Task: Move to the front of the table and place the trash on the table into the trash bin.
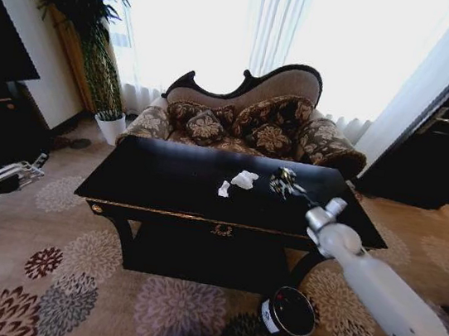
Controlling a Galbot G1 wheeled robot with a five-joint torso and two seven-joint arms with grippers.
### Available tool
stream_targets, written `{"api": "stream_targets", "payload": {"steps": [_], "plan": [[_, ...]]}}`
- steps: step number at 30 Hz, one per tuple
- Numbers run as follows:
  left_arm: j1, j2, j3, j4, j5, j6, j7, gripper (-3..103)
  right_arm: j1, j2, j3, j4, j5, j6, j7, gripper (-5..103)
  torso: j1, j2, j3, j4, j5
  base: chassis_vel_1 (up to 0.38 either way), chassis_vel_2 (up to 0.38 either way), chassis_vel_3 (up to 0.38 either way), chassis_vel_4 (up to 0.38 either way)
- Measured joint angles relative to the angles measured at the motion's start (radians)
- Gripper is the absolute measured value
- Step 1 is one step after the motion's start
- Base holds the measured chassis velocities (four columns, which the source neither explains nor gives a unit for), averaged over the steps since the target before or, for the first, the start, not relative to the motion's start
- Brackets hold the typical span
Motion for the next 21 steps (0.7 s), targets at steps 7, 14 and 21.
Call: {"api": "stream_targets", "payload": {"steps": [7, 14, 21], "plan": [[-0.020, -0.002, 0.029, 0.002, 0.001, 0.000, 0.000, 100, -0.167, 0.031, 0.182, 0.048, -0.024, 0.009, -0.030, 0, 0.000, 0.000, 0.000, -0.0002, -0.0002, 0.000, 0.000, 0.000, 0.000], [-0.022, -0.027, 0.033, -0.003, 0.006, -0.001, 0.000, 100, -0.225, 0.113, 0.295, 0.041, -0.145, 0.016, -0.041, 0, 0.000, 0.000, 0.000, 0.0004, 0.0001, 0.000, 0.000, 0.000, 0.000], [-0.032, -0.030, 0.057, 0.011, 0.020, -0.004, 0.001, 100, -0.330, 0.201, 0.400, 0.075, -0.155, 0.014, -0.041, 0, 0.000, 0.000, 0.000, 0.0001, -0.0001, 0.000, 0.000, 0.000, 0.000]]}}
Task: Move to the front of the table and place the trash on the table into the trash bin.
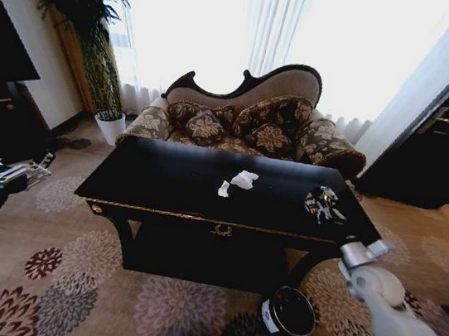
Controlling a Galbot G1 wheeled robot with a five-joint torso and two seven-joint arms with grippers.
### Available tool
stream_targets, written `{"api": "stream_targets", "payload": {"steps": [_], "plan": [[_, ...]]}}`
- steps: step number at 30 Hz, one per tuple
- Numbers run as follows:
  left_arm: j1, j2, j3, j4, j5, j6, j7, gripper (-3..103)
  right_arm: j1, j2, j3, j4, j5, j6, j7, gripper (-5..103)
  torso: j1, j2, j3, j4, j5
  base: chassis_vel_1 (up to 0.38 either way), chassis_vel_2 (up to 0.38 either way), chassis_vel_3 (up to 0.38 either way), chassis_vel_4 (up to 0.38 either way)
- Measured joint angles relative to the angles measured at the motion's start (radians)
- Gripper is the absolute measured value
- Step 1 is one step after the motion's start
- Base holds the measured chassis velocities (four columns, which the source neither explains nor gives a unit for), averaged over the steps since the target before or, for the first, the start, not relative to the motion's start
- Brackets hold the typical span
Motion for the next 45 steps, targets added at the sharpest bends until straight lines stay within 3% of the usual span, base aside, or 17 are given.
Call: {"api": "stream_targets", "payload": {"steps": [14, 16, 27, 36, 45], "plan": [[-0.023, 0.005, 0.019, 0.030, 0.008, -0.005, 0.001, 100, -0.074, 0.046, 0.145, -0.049, -0.099, 0.086, -0.064, 0, 0.000, 0.000, 0.000, 0.0001, -0.0001, 0.000, 0.000, 0.000, 0.000], [-0.032, 0.006, 0.020, 0.040, 0.008, -0.006, 0.001, 100, -0.121, 0.087, 0.221, -0.026, -0.181, 0.118, -0.113, 0, 0.000, 0.000, 0.000, 0.0001, -0.0001, 0.000, 0.000, 0.000, 0.000], [-0.031, -0.025, 0.014, 0.038, 0.011, -0.008, 0.002, 100, -0.186, 0.120, 0.324, -0.047, -0.298, 0.180, -0.194, 0, 0.000, 0.000, 0.000, 0.0002, -0.0001, 0.000, 0.000, 0.000, 0.000], [-0.029, -0.019, 0.013, 0.044, 0.011, -0.009, 0.002, 100, -0.260, 0.149, 0.418, -0.112, -0.308, 0.220, -0.249, 0, 0.000, 0.000, 0.000, 0.0001, -0.0001, 0.000, 0.000, 0.000, 0.000], [-0.032, -0.014, 0.014, 0.041, 0.005, -0.009, 0.002, 100, -0.256, 0.142, 0.409, -0.280, -0.445, 0.315, -0.291, 0, 0.000, 0.000, 0.000, 0.0000, 0.0000, 0.000, 0.000, 0.000, 0.000]]}}
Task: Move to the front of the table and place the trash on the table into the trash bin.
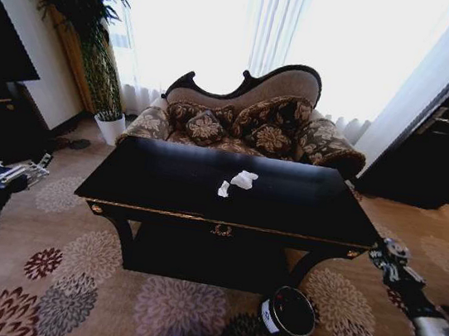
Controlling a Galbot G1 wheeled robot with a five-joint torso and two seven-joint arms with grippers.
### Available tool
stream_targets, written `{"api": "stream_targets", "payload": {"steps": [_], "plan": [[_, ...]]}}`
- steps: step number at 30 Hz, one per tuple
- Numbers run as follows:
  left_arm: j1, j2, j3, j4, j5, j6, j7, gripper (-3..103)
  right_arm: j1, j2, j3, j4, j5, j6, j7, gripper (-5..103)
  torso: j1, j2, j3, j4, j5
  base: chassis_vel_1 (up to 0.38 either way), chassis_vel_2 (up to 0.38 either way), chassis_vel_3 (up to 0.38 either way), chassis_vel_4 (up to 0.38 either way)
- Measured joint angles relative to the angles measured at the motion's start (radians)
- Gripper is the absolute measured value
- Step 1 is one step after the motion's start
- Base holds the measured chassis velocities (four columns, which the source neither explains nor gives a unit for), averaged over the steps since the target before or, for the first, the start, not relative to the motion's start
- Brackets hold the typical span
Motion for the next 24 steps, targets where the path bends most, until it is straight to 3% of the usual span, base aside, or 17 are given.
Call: {"api": "stream_targets", "payload": {"steps": [6, 10, 17, 19, 24], "plan": [[0.002, 0.001, -0.010, -0.001, -0.005, 0.000, 0.000, 100, 0.029, 0.016, -0.099, -0.073, -0.047, 0.020, 0.000, 0, 0.000, 0.000, 0.000, 0.0000, -0.0001, 0.000, 0.000, 0.000, 0.000], [0.004, 0.001, -0.017, -0.001, -0.013, 0.000, -0.002, 100, 0.080, 0.034, -0.212, -0.180, -0.137, 0.059, 0.019, 0, 0.000, 0.000, 0.000, 0.0003, -0.0001, 0.000, 0.000, 0.000, 0.000], [0.011, 0.004, -0.030, -0.002, -0.017, -0.001, -0.002, 100, 0.145, 0.074, -0.326, -0.286, -0.252, 0.023, 0.067, 0, 0.000, 0.000, 0.000, 0.0001, 0.0002, 0.000, 0.000, 0.000, 0.000], [0.018, 0.005, -0.037, -0.004, -0.017, -0.001, -0.003, 100, 0.177, 0.077, -0.342, -0.331, -0.382, 0.024, 0.079, 0, 0.000, 0.000, 0.000, 0.0002, -0.0006, 0.000, 0.000, 0.000, 0.000], [0.023, 0.008, -0.042, -0.003, -0.018, 0.000, -0.003, 100, 0.215, 0.053, -0.420, -0.425, -0.468, 0.021, 0.123, 0, 0.000, 0.000, 0.000, 0.0001, -0.0002, 0.000, 0.000, 0.000, 0.000]]}}
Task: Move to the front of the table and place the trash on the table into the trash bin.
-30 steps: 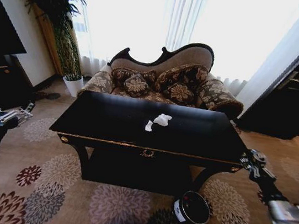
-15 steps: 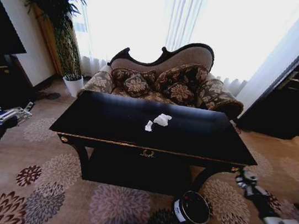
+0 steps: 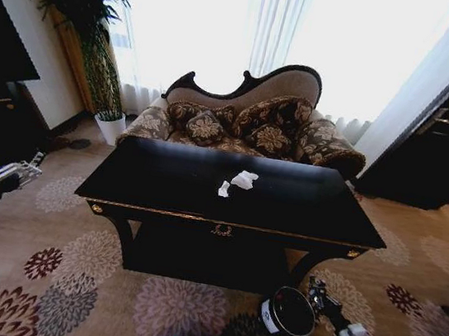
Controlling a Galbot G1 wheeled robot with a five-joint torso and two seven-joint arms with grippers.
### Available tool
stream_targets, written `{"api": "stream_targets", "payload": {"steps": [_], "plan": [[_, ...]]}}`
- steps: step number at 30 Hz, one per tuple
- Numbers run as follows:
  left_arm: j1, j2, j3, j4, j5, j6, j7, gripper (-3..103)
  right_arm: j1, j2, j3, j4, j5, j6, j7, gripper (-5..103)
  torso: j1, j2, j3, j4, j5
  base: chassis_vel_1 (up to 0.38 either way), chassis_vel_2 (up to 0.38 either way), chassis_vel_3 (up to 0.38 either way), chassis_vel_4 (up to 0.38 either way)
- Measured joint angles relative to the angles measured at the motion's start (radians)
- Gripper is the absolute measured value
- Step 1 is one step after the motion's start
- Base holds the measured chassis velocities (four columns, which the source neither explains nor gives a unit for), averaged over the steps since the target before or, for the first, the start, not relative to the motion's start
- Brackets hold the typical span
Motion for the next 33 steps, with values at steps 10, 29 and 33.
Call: {"api": "stream_targets", "payload": {"steps": [10, 29, 33], "plan": [[0.003, -0.018, 0.009, -0.018, 0.003, 0.008, -0.004, 100, 0.091, -0.015, -0.239, -0.225, -0.081, -0.053, 0.106, 0, 0.000, 0.000, 0.000, -0.0002, 0.0001, 0.000, 0.000, 0.000, 0.000], [0.045, -0.034, -0.001, -0.022, 0.026, 0.006, -0.004, 100, 0.249, 0.031, -0.409, -0.334, 0.022, -0.138, 0.180, 0, 0.000, 0.000, 0.000, 0.0000, 0.0000, 0.000, 0.000, 0.000, 0.000], [0.047, -0.039, 0.002, -0.022, 0.031, 0.005, -0.003, 100, 0.268, 0.023, -0.419, -0.337, 0.027, -0.137, 0.181, 0, 0.000, 0.000, 0.000, 0.0001, 0.0001, 0.000, 0.000, 0.000, 0.000]]}}
